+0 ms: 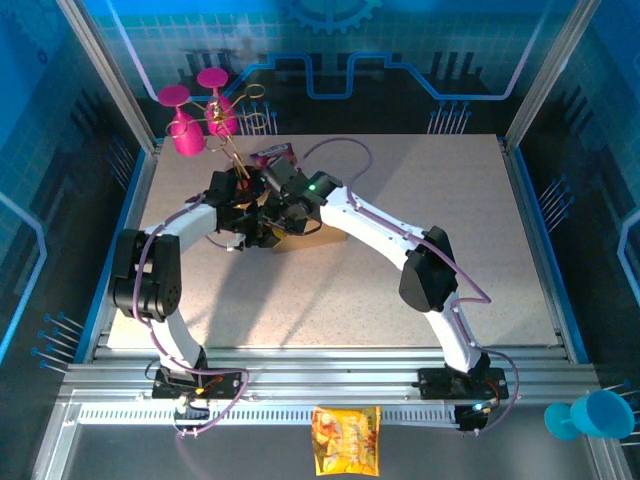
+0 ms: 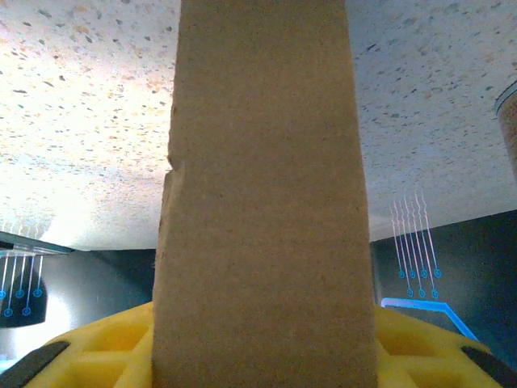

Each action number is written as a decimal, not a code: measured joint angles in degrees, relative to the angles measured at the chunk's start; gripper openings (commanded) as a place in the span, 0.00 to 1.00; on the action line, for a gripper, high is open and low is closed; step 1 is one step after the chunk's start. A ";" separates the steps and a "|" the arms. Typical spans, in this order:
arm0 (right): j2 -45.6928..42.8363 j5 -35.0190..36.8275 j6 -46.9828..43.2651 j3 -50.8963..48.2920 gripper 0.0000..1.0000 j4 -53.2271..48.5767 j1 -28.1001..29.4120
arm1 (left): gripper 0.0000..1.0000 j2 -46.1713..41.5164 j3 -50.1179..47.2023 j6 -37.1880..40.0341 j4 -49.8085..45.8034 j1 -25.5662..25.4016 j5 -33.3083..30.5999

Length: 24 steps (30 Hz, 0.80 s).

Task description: Fold the paper box

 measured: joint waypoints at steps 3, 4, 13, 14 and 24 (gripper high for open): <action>-0.81 -0.57 0.85 -1.81 0.35 1.68 -0.02 | 0.00 0.09 0.00 0.00 -0.02 0.13 0.17; -1.05 -0.72 1.27 -2.43 0.35 2.36 -0.02 | 0.00 0.11 0.00 0.00 0.00 0.15 0.28; -3.61 -3.85 5.66 -8.22 0.27 7.91 -0.74 | 0.00 0.11 0.00 0.00 -0.02 0.20 0.33; -4.17 -4.48 6.40 -9.49 0.27 9.01 -0.94 | 0.00 0.11 0.00 0.00 -0.02 0.20 0.35; -6.16 -8.22 9.51 -13.51 0.36 9.99 -1.55 | 0.00 0.11 0.00 0.00 -0.04 0.42 0.39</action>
